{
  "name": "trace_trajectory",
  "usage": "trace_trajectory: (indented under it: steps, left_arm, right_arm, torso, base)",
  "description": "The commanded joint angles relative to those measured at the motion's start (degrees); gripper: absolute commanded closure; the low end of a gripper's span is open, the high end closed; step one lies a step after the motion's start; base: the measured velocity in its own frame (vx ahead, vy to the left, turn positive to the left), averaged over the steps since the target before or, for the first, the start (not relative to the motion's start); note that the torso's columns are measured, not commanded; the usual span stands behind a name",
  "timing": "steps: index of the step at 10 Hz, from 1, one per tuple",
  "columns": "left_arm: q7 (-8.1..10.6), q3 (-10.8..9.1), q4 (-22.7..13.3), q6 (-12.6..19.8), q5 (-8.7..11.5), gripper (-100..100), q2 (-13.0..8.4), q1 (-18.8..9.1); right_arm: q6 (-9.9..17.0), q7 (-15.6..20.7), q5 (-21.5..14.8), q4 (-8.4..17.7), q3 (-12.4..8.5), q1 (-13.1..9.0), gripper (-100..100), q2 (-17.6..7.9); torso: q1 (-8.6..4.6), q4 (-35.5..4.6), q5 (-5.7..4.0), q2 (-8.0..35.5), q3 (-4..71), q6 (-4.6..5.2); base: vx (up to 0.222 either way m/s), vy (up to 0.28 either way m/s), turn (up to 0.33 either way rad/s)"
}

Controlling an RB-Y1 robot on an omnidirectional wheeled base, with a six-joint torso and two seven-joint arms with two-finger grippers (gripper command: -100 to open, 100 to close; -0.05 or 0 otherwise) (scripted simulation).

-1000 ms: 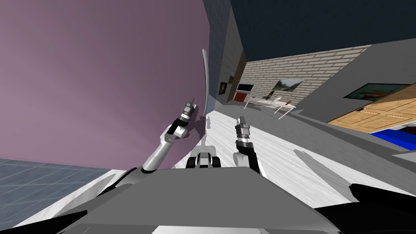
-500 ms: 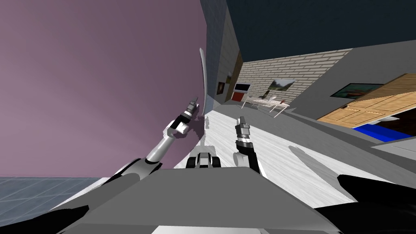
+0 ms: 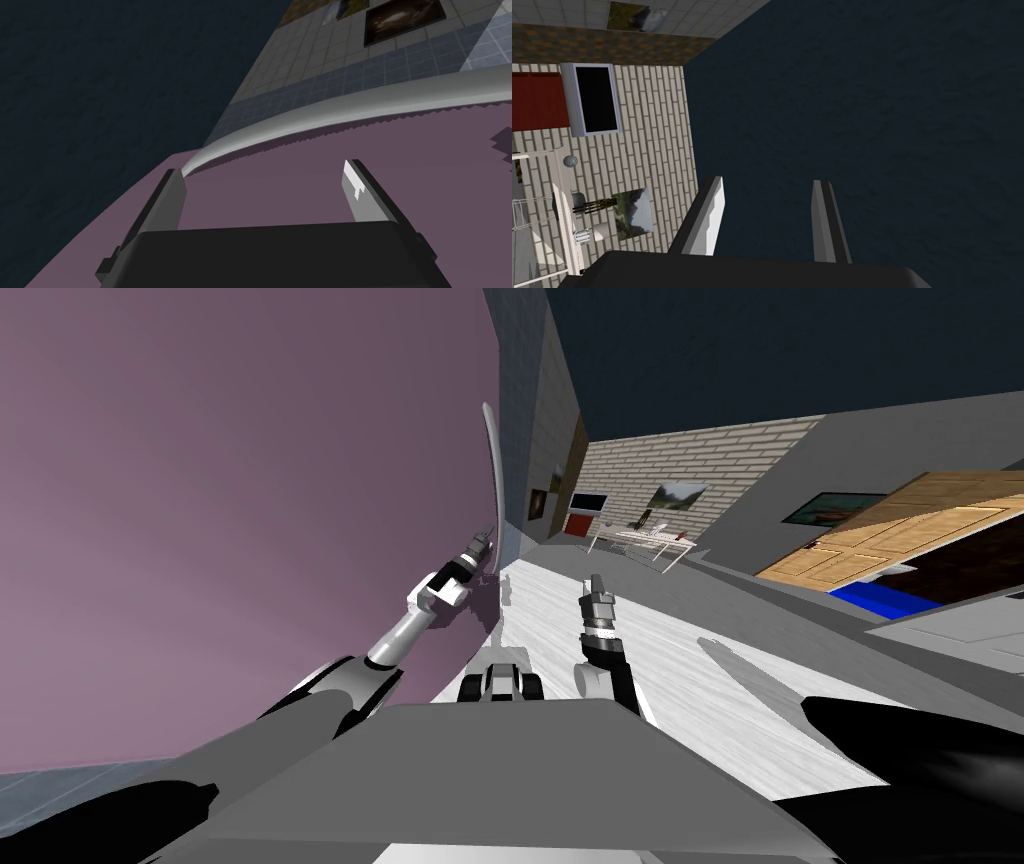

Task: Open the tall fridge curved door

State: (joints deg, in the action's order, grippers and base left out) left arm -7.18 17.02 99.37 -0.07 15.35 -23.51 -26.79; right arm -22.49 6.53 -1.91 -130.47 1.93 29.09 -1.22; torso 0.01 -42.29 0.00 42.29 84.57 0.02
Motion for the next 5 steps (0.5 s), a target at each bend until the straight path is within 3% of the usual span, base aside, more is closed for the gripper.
trace_trajectory:
  steps: [1,2,4,5]
  left_arm:
    - [0.26,0.98,-3.07,3.35,0.85,-100,-1.97,-3.92]
    - [0.26,0.98,-3.07,3.35,0.85,-100,-1.97,-4.53]
    - [0.45,2.33,-7.25,7.10,1.79,-100,-4.40,-8.70]
    - [0.45,2.33,-7.51,7.43,1.79,-100,-4.40,-10.13]
  right_arm:
    - [0.00,0.00,0.00,0.00,0.00,0.01,0,0.00]
    - [0.00,0.00,0.00,0.00,0.00,0.00,0,0.00]
    - [0.00,0.00,0.00,0.00,0.00,0.00,0,0.00]
    - [0.00,0.00,0.00,0.00,0.00,0.00,0,0.00]
  torso:
    - [0.01,0.00,0.00,0.02,-0.01,-0.04]
    - [-0.01,0.00,0.00,0.01,0.00,-0.01]
    - [0.01,0.00,0.00,-0.02,0.01,-0.01]
    - [0.01,0.02,0.00,-0.05,0.03,-0.01]
  base:
    - [0.014,0.018,-0.081]
    - [0.015,0.018,-0.072]
    - [0.022,0.026,-0.147]
    - [0.023,0.024,-0.067]
